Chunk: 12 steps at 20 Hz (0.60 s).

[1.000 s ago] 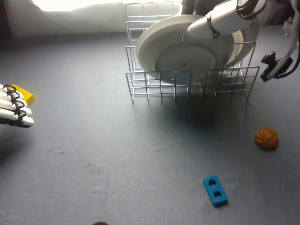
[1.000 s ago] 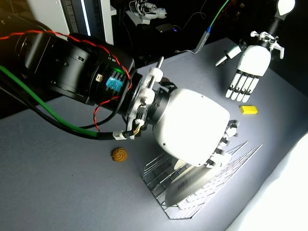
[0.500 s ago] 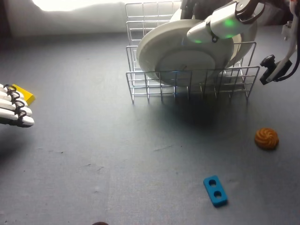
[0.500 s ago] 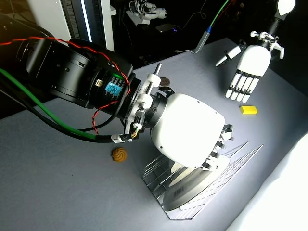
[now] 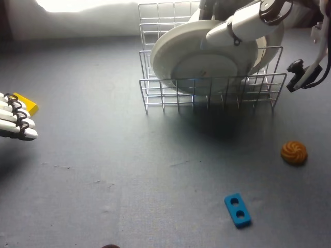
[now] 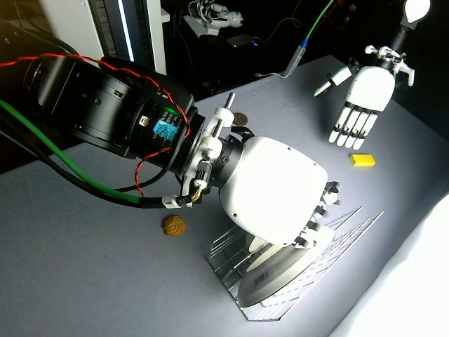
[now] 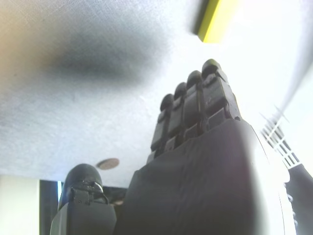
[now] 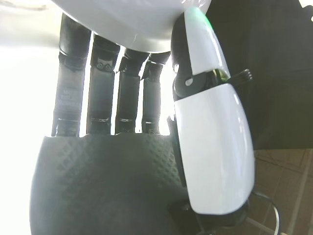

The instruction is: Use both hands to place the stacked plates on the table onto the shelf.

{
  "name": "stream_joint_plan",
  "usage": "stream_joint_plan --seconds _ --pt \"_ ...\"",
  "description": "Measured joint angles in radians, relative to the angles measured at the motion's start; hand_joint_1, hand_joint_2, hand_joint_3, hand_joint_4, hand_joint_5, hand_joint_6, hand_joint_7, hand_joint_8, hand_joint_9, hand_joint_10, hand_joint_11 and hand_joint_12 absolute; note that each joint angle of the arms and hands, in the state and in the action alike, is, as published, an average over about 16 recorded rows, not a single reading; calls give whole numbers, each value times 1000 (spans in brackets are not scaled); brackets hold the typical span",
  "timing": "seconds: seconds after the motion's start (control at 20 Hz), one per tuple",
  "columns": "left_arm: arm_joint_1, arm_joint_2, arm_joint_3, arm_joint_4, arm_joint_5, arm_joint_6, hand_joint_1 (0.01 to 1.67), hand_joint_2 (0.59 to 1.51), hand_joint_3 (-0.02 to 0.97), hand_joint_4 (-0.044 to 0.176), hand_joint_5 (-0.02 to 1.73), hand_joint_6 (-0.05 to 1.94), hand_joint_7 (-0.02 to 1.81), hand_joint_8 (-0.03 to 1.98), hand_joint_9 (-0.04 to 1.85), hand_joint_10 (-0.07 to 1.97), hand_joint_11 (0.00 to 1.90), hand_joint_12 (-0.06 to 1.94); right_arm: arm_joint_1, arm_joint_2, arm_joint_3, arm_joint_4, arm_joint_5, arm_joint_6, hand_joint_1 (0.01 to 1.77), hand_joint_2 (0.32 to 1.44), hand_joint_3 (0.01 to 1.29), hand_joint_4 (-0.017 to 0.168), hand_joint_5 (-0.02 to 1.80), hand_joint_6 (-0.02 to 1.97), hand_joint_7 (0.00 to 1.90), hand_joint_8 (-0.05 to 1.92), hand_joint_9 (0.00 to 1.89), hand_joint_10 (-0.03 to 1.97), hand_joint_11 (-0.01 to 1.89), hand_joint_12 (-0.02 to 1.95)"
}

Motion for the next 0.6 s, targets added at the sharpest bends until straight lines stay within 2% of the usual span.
stream_joint_plan --seconds 0.3,0.6 --pt "0 0 0 0 0 0 12 1059 21 -3 16 11 17 -3 14 7 16 -5 5 1 -1 -3 11 0 1145 1059 15 -6 809 445 901 458 866 536 581 1331" --pt "-5 0 -2 1 -1 0 12 1061 21 -3 16 11 16 -3 14 7 16 -6 34 22 -26 -33 19 0 1118 1036 15 -1 825 99 890 64 863 215 507 1242"
